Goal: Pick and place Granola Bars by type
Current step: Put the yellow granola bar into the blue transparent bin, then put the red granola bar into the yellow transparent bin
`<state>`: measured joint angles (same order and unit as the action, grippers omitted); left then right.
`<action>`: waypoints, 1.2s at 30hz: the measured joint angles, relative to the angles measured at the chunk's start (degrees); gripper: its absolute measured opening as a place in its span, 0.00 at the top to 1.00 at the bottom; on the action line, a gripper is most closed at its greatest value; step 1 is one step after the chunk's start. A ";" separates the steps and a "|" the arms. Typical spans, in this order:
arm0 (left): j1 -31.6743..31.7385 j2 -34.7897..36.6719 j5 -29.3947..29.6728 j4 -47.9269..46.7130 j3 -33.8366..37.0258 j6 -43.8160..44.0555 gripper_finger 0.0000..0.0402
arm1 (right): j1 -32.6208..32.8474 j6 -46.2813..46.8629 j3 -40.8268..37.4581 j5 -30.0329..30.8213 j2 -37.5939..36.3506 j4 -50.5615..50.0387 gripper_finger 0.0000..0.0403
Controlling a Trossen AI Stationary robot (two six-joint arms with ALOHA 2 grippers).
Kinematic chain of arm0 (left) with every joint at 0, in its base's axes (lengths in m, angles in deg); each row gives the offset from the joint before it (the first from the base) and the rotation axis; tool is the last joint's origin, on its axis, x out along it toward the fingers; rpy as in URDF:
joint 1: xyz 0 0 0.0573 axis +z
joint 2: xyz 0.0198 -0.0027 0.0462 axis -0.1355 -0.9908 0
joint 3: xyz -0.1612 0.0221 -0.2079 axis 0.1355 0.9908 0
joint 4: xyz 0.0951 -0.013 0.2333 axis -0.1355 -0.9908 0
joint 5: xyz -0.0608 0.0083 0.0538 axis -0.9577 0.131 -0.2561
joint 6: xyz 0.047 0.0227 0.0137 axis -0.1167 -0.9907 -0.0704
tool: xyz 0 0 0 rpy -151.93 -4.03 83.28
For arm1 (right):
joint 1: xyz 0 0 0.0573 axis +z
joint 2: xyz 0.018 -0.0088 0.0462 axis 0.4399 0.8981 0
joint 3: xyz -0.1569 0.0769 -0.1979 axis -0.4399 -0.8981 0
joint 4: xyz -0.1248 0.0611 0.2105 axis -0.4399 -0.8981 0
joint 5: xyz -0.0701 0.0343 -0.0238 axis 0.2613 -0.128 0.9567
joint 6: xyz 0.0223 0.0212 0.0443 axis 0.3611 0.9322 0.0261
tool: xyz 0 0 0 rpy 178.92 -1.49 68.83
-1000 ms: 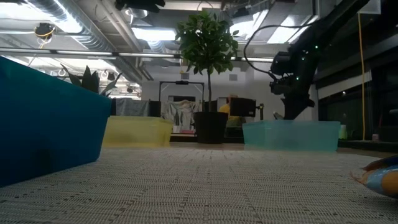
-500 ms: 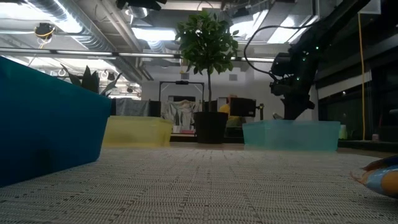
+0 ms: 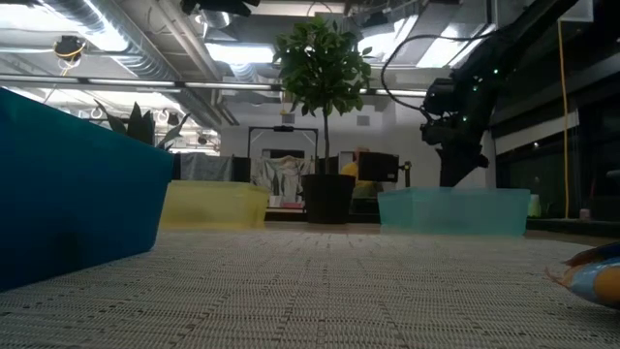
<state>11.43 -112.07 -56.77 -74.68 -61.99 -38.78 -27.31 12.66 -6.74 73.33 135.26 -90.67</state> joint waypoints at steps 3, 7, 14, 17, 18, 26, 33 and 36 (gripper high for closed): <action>0.00 0.00 0.00 -0.02 0.00 -0.02 0.61 | 0.33 -0.36 0.97 -2.27 -1.37 -0.44 0.85; 0.00 0.00 -0.02 -0.02 0.00 -0.02 0.61 | 1.76 -0.37 2.73 -4.37 -4.92 -0.94 0.85; 0.02 0.00 -0.21 -0.04 0.00 -1.88 0.61 | 6.75 1.85 4.63 -5.75 -13.79 -2.41 0.85; 0.02 0.00 -0.39 -0.04 0.00 -2.57 0.61 | 9.10 3.83 4.81 -5.74 -17.71 -2.63 0.85; 0.02 0.00 -0.62 -0.04 0.00 -2.81 0.61 | 9.97 4.62 4.81 -5.73 -18.99 -2.76 0.85; 0.00 0.00 -0.87 -0.06 0.00 -4.61 0.61 | 16.81 7.78 4.81 -5.57 -26.66 -5.83 0.85; 0.00 0.00 -0.87 -0.06 0.00 -5.05 0.61 | 24.13 8.25 4.81 -5.53 -30.98 -6.41 0.85; 0.02 0.00 -1.94 -0.06 0.00 -5.05 0.61 | 28.07 8.06 4.81 -5.44 -32.07 -6.41 0.85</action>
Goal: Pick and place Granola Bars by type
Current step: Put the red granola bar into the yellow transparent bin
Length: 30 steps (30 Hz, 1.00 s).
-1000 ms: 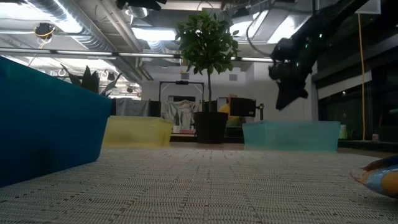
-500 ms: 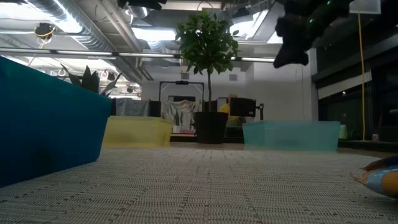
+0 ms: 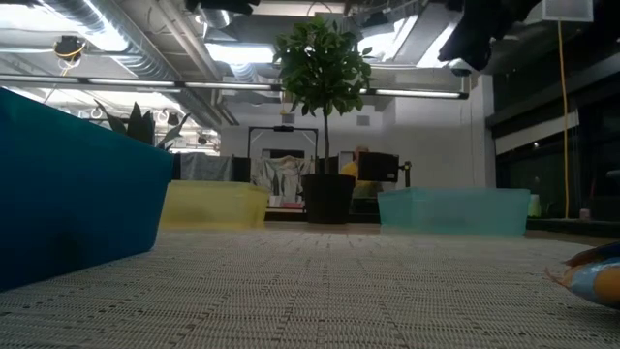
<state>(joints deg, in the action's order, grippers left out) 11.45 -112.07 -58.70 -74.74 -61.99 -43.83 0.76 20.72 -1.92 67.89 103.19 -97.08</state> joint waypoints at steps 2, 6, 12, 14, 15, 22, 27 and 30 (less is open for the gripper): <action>0.00 0.00 -1.42 -0.01 0.00 0.01 0.61 | 2.72 0.10 0.00 0.59 -0.24 0.01 0.85; 0.00 0.00 -1.99 -0.02 0.00 0.00 0.61 | 8.22 0.17 0.00 0.77 -0.37 0.04 0.85; -0.01 0.00 -2.12 -0.02 0.00 0.00 0.61 | 16.74 1.09 -0.02 2.73 -0.35 1.54 0.85; 0.00 0.00 -2.97 -0.02 0.00 0.00 0.61 | 19.53 1.83 -0.02 4.32 -0.35 3.07 0.85; 0.00 0.00 -3.26 -0.02 0.00 -0.02 0.61 | 20.97 2.49 -0.02 5.25 -0.35 3.82 0.85; 0.00 0.00 -4.55 -0.10 0.00 -1.75 0.61 | 32.87 6.73 0.05 12.07 1.19 10.55 0.85; -0.02 0.00 -4.77 -0.44 0.00 -3.02 0.61 | 42.31 10.46 5.33 19.22 6.67 9.30 0.88; -0.01 0.00 -4.77 -0.45 0.00 -4.06 0.61 | 47.48 10.66 11.81 23.91 12.05 5.75 0.89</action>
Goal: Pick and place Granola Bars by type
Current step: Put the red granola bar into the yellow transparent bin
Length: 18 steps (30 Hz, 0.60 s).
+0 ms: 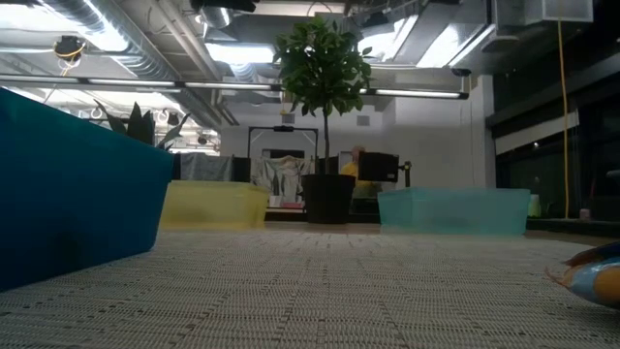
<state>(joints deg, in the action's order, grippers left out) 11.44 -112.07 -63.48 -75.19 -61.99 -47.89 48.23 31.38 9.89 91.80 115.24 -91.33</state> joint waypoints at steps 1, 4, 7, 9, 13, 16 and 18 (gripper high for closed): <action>-0.01 0.00 0.00 0.01 0.00 -0.34 0.61 | 1.44 0.04 2.50 1.53 2.02 -1.93 0.89; 0.01 0.00 0.00 0.01 0.02 -1.24 0.61 | 5.12 1.91 10.68 5.24 8.16 -8.11 0.91; -0.01 0.00 0.00 0.01 0.02 -2.49 0.61 | 7.91 5.00 17.82 6.05 14.14 -15.07 0.92; -0.01 0.00 0.00 0.03 0.02 -3.10 0.61 | 9.59 7.94 21.22 5.90 17.62 -19.36 0.92; 0.01 0.00 0.02 0.01 0.02 -4.14 0.61 | 12.66 17.44 23.90 0.01 23.14 -24.99 0.93; 0.01 0.00 0.00 0.01 0.02 -4.46 0.61 | 14.91 25.62 22.31 -4.74 26.34 -25.34 0.93; 0.01 0.00 0.02 0.01 0.02 -4.48 0.61 | 16.43 30.38 20.94 -5.59 28.42 -25.21 0.93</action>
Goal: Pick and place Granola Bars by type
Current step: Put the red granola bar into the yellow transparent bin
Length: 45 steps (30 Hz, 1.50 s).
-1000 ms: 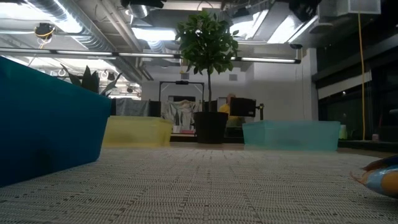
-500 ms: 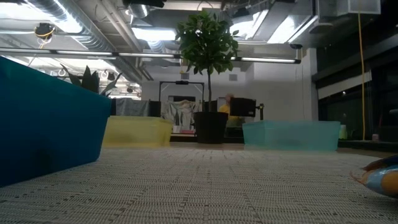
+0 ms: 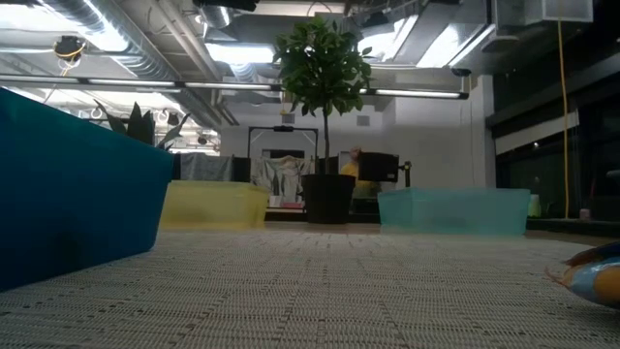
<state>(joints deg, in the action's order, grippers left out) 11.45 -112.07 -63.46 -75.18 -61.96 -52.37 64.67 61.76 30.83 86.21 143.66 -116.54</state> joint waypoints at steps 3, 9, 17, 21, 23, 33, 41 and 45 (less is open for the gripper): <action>0.00 0.00 0.00 0.00 0.00 0.00 0.61 | 1.75 6.78 -1.52 -0.51 3.28 0.37 0.93; -0.02 0.00 0.00 0.00 0.00 0.02 0.61 | 3.36 10.39 -2.16 -3.96 9.18 4.01 0.95; 0.00 0.00 0.20 -0.22 0.00 0.04 0.61 | 3.77 13.19 -2.24 -4.28 14.71 9.50 0.88; -0.02 0.00 0.34 -2.25 0.00 1.25 0.61 | 5.14 8.98 -2.22 -4.90 15.39 13.32 0.72; 0.00 0.00 0.53 -3.48 0.00 2.68 0.61 | 5.63 8.12 -2.23 -4.42 15.96 13.88 0.61; -0.28 0.00 0.55 -5.14 0.00 9.57 0.61 | 4.24 22.05 -2.24 -2.80 20.46 13.63 0.19; -0.28 0.00 0.53 -4.26 0.00 10.48 0.61 | 1.91 31.09 -2.24 -3.56 23.70 13.58 0.21; -0.28 0.00 0.48 -4.24 0.00 11.80 0.61 | 1.59 33.73 -2.24 -3.51 25.07 13.63 0.26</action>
<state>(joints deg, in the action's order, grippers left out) 11.17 -112.07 -62.97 -79.42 -61.96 -40.57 66.26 95.49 28.59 82.70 168.73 -102.92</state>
